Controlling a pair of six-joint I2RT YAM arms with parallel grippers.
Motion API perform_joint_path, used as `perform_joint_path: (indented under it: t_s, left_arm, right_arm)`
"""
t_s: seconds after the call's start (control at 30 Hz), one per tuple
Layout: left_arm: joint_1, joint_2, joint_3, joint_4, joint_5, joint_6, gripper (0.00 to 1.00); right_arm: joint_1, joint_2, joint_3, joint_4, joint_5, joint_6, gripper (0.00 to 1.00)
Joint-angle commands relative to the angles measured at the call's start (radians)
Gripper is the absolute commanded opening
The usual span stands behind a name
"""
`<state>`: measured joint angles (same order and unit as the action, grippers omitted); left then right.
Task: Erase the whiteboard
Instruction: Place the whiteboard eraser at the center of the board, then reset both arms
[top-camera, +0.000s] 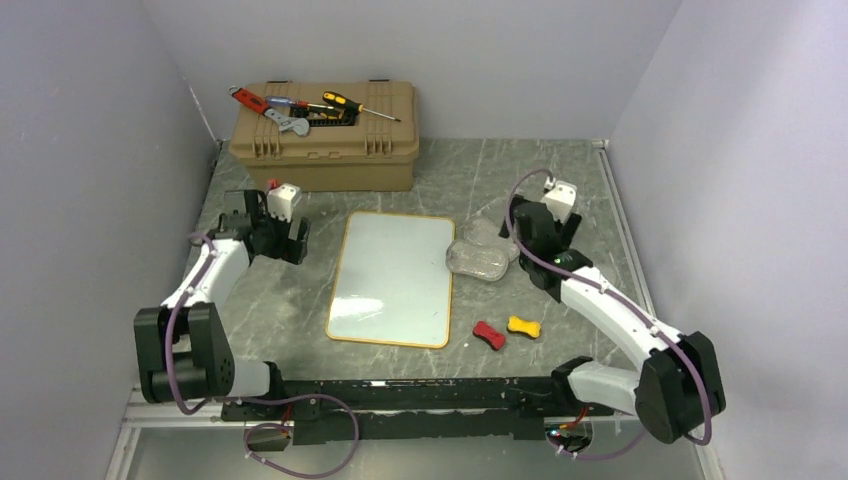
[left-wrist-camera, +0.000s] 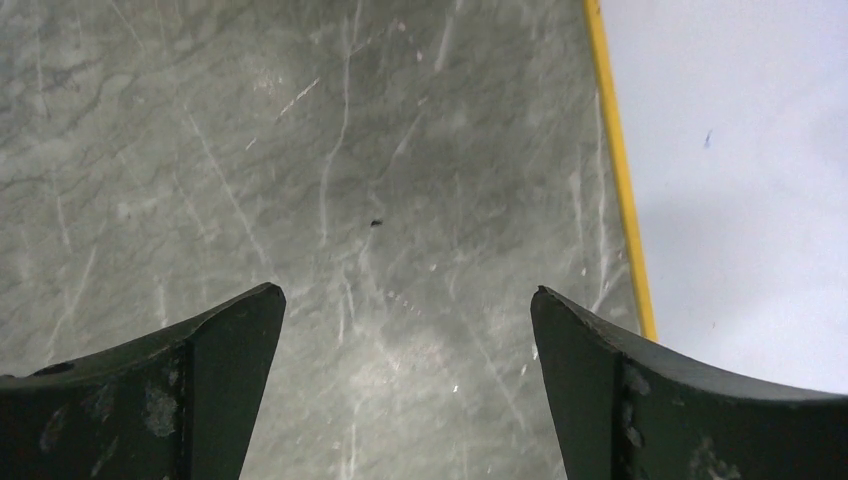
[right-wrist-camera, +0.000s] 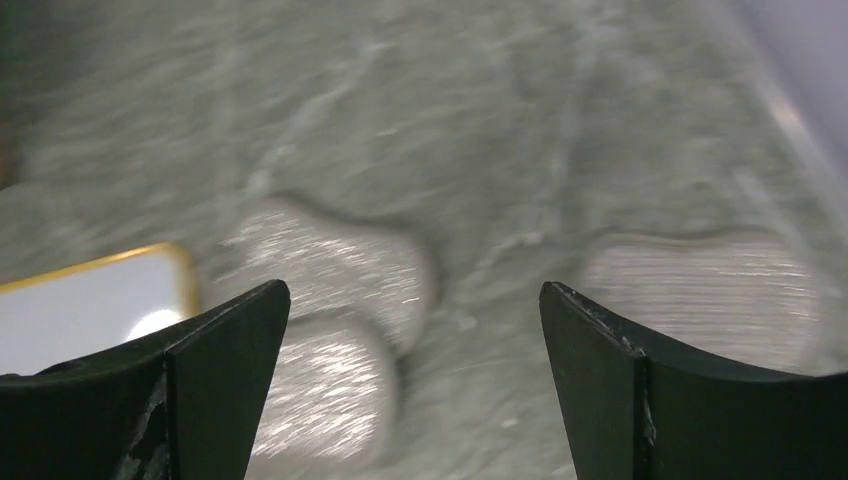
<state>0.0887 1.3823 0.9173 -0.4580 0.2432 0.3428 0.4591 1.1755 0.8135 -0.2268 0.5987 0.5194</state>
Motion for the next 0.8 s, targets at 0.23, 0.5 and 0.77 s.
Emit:
perform_joint_path:
  t_s: [0.23, 0.5, 0.77]
  left_arm:
    - [0.056, 0.060, -0.311, 0.798, 0.185, -0.236, 0.99]
    - [0.074, 0.213, -0.400, 1.141, 0.149, -0.286, 0.99]
    - [0.086, 0.251, -0.623, 1.600, 0.157, -0.302, 1.00]
  right_arm:
    - [-0.279, 0.007, -0.457, 0.865, 0.234, -0.344, 1.00]
    - [-0.342, 0.130, -0.575, 1.199, 0.169, -0.334, 1.00]
    - [-0.336, 0.294, -0.688, 1.551, -0.161, -0.530, 1.00]
